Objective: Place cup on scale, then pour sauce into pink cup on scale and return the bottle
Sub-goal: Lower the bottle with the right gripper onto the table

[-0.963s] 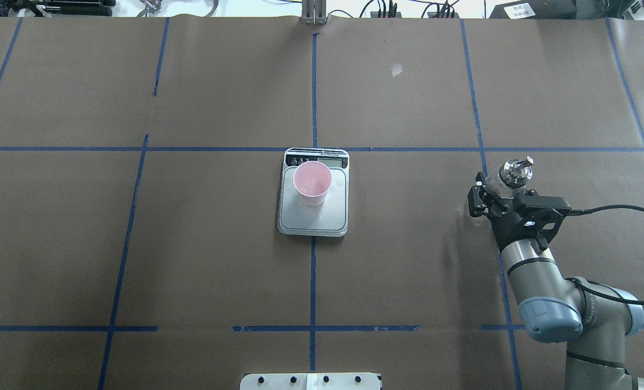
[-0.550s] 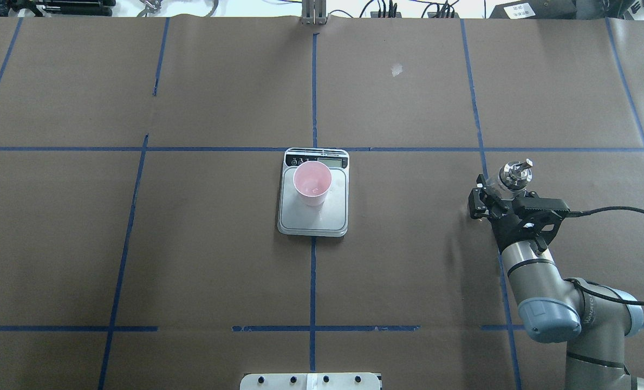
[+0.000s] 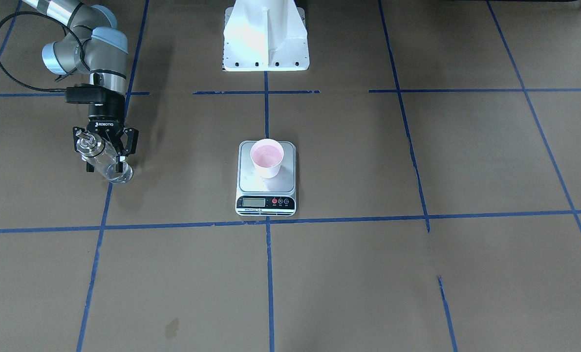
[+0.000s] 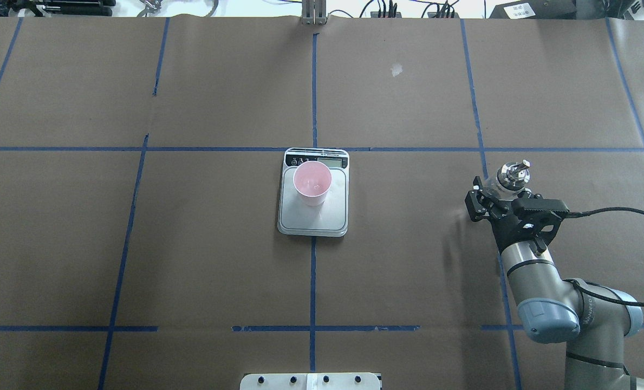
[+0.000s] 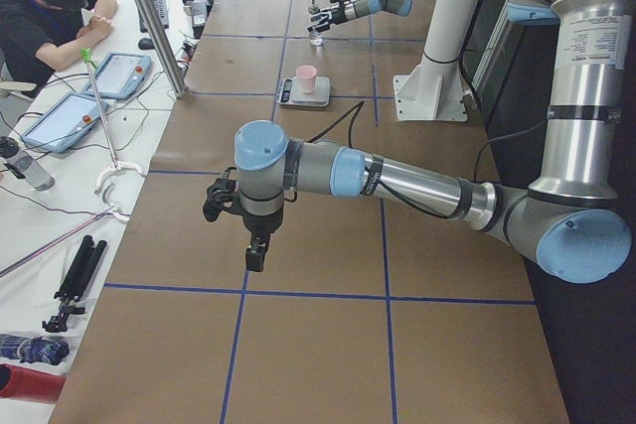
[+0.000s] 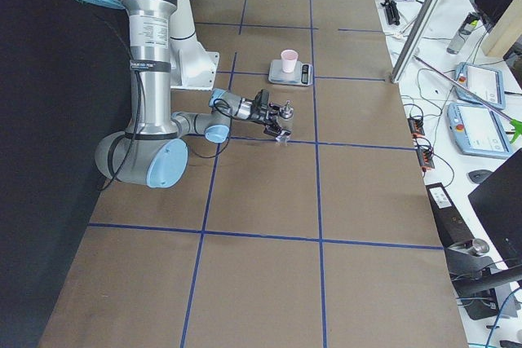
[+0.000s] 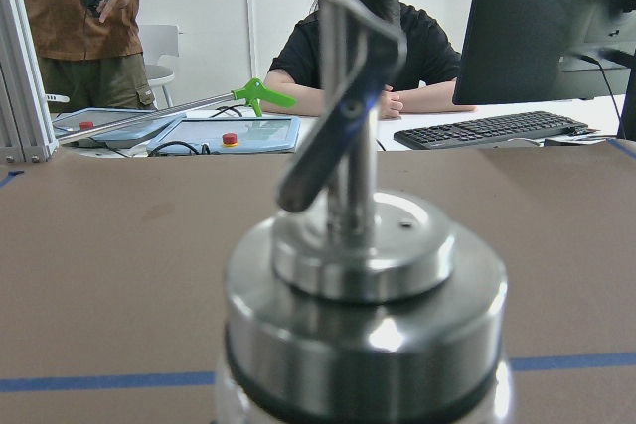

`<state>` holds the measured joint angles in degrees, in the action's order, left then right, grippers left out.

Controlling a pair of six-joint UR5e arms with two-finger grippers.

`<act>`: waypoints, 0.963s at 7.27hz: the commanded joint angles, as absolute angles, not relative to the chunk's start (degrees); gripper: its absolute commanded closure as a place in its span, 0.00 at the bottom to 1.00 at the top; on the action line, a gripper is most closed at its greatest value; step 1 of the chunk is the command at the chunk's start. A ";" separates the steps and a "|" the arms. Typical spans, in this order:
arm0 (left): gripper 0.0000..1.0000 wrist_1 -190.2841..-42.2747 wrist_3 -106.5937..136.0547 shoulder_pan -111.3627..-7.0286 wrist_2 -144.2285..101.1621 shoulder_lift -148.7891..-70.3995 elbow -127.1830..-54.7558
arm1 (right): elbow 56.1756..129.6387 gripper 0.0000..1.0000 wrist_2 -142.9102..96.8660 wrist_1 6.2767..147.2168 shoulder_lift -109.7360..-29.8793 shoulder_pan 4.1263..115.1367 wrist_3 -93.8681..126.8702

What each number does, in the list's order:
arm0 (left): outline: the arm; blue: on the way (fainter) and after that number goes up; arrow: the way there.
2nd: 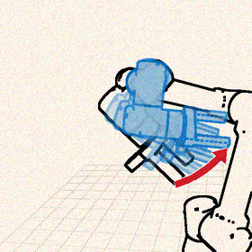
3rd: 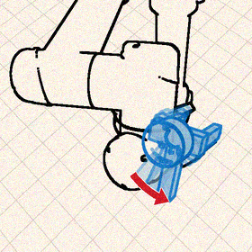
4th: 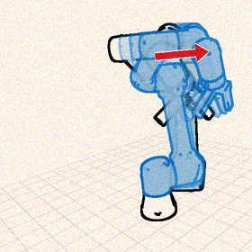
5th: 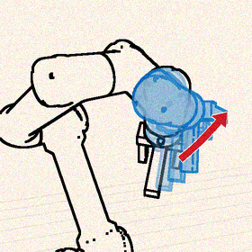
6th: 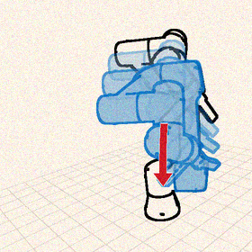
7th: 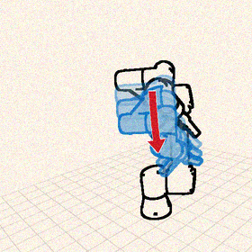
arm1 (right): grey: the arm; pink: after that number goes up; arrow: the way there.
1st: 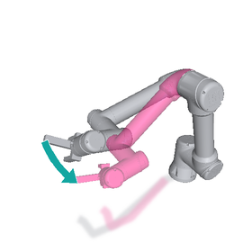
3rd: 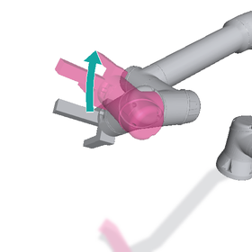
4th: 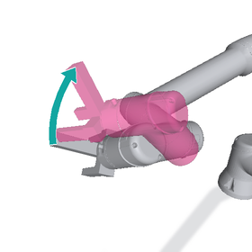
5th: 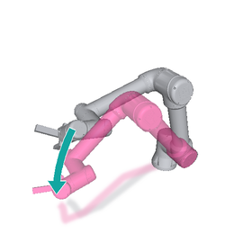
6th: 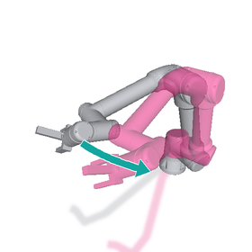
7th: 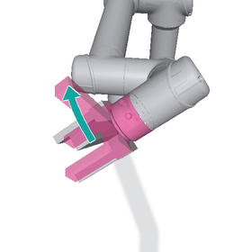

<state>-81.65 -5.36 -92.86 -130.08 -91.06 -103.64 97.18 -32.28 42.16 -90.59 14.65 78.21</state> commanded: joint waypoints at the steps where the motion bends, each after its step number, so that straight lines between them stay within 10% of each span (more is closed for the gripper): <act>1: 0.00 -81.65 -5.36 -92.90 -130.08 -91.05 -103.62 | 96.94 0.00 -32.17 42.19 -90.53 14.59 78.22; 7: 0.00 -81.65 -5.36 -92.90 -130.08 -91.05 -103.71 | 97.73 0.00 -30.24 41.92 -90.62 14.15 77.35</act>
<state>-81.65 -5.36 -92.86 -130.08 -91.05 -103.71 97.54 -31.21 42.02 -90.58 14.44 77.74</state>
